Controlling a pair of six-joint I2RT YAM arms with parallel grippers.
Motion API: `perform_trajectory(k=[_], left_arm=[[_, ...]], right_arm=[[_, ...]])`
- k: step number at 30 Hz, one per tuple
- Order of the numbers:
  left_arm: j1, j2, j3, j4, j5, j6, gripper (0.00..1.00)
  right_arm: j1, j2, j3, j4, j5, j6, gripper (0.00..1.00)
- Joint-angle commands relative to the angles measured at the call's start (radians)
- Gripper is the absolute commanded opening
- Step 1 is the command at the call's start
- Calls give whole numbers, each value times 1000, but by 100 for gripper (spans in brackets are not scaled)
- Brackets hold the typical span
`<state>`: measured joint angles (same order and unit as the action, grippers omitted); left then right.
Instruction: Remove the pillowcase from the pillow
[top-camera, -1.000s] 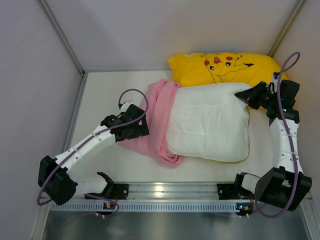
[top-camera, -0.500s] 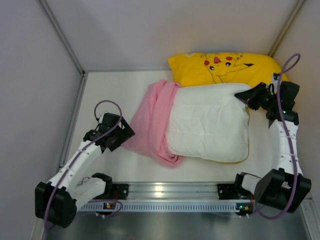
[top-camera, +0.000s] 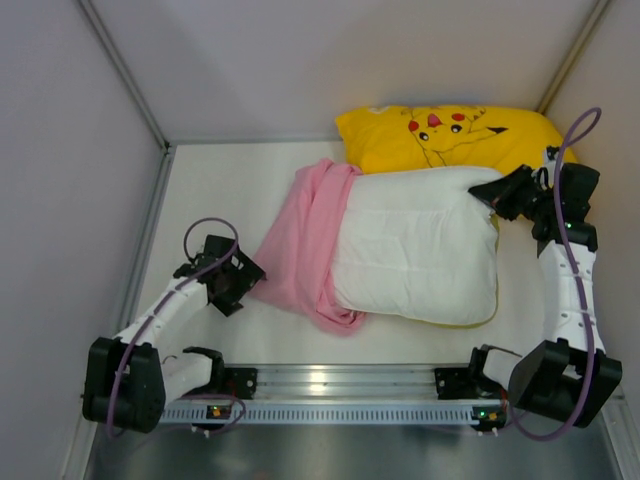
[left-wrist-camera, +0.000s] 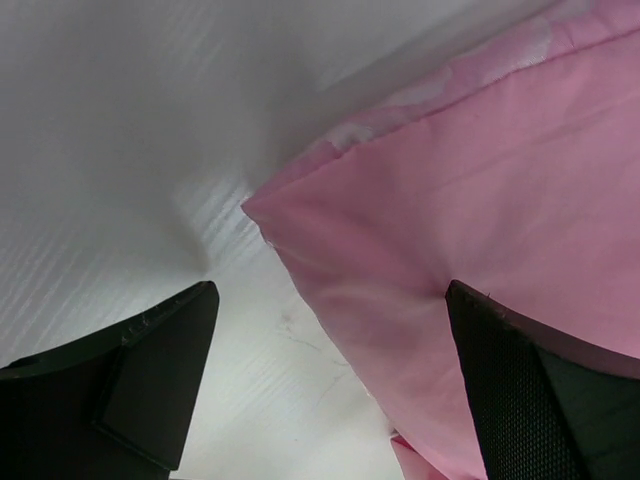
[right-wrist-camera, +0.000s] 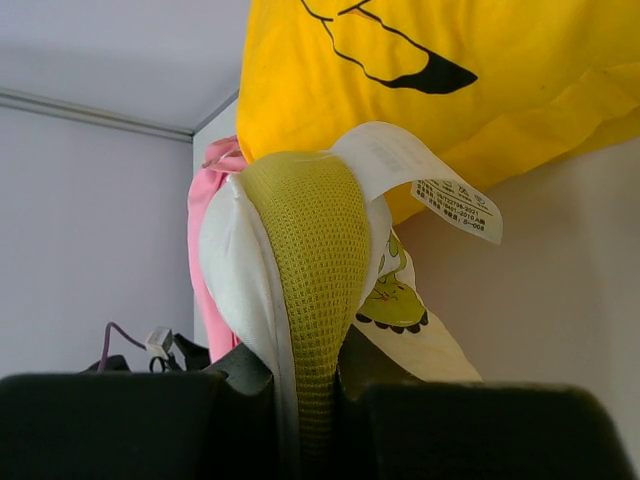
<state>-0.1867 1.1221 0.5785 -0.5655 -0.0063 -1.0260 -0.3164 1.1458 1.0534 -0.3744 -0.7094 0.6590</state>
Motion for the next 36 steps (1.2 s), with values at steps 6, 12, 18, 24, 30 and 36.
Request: perform_trajectory(k=[6, 12, 18, 24, 30, 36], left_arm=[[30, -48, -81, 151, -101, -83, 96], [41, -31, -82, 220, -101, -83, 63], [55, -38, -36, 221, -70, -53, 0], [56, -208, 125, -30, -147, 62, 0], [56, -562, 398, -144, -237, 271, 0], [56, -571, 711, -358, -412, 394, 0]], right_arm=[[-30, -57, 14, 178, 8, 51, 0], [-30, -66, 11, 181, 4, 57, 0], [-30, -66, 8, 187, 1, 60, 0], [-29, -64, 0, 195, 5, 62, 0], [-26, -52, -6, 223, 1, 82, 0], [-6, -35, -13, 241, 7, 97, 0]])
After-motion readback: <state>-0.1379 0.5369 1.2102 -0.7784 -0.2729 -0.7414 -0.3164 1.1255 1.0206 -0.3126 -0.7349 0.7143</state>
